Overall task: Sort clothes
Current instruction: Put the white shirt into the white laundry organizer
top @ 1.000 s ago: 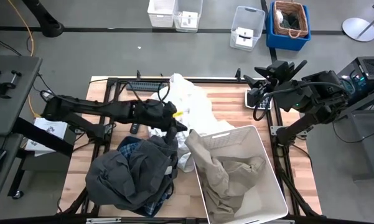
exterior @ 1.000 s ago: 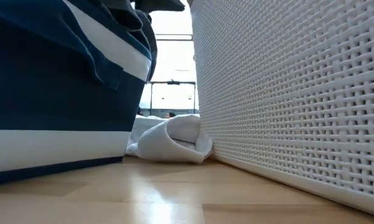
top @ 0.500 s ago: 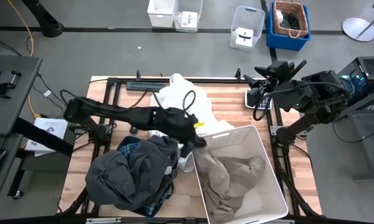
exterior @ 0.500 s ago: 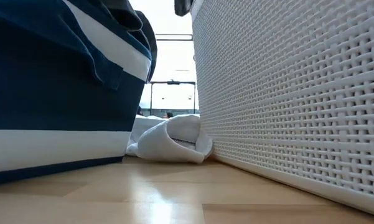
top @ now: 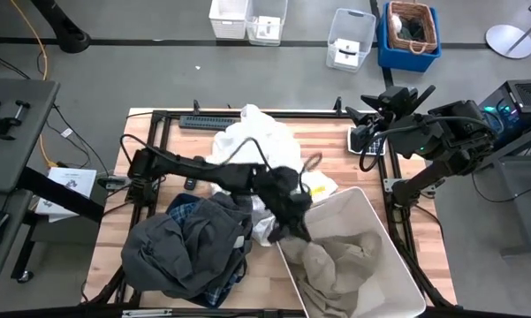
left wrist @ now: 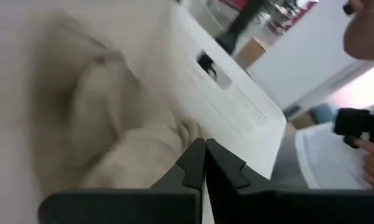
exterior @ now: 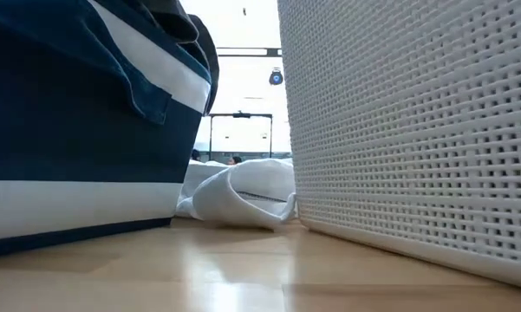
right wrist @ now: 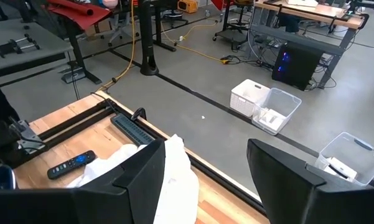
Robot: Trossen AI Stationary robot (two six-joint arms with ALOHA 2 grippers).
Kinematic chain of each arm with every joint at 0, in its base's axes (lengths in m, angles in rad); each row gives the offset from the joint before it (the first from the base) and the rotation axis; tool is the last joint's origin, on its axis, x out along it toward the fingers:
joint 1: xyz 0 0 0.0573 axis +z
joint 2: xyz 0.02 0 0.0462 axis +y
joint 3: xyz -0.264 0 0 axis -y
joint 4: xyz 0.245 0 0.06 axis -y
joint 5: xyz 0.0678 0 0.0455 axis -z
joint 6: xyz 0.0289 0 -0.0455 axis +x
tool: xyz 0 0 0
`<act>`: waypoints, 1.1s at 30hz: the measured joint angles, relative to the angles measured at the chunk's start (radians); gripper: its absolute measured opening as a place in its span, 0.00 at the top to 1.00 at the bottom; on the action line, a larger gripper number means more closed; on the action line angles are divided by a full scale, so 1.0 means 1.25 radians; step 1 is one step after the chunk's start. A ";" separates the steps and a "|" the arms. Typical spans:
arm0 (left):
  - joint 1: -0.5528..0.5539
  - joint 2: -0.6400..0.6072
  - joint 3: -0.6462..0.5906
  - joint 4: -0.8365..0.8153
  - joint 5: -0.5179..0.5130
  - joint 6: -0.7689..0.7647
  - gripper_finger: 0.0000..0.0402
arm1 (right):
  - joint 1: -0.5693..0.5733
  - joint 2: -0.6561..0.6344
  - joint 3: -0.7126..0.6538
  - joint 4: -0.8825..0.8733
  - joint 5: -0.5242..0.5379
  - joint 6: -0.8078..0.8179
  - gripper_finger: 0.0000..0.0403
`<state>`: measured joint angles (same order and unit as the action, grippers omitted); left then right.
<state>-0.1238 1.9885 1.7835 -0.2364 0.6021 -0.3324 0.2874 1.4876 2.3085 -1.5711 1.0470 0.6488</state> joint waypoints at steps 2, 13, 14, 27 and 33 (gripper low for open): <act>0.023 -0.019 0.013 -0.015 -0.005 0.035 1.00 | 0.000 0.000 0.000 0.000 0.000 0.000 0.45; 0.159 -0.227 -0.057 -0.567 -0.382 0.313 0.72 | 0.000 0.000 0.000 0.000 0.003 -0.006 0.45; 0.175 -0.244 -0.106 -0.564 -0.415 0.300 0.69 | 0.000 0.000 0.000 0.000 0.004 -0.011 0.45; 0.306 -0.196 -0.378 -0.309 -0.442 0.229 0.36 | 0.000 0.000 0.000 0.000 0.014 0.004 0.45; 0.318 -0.058 -0.220 -0.411 -0.478 0.271 0.34 | 0.000 0.000 0.000 0.000 0.015 0.007 0.45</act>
<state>0.2737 1.9162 1.5083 -0.7495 0.0046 0.0068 0.2874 1.4876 2.3084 -1.5711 1.0653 0.6575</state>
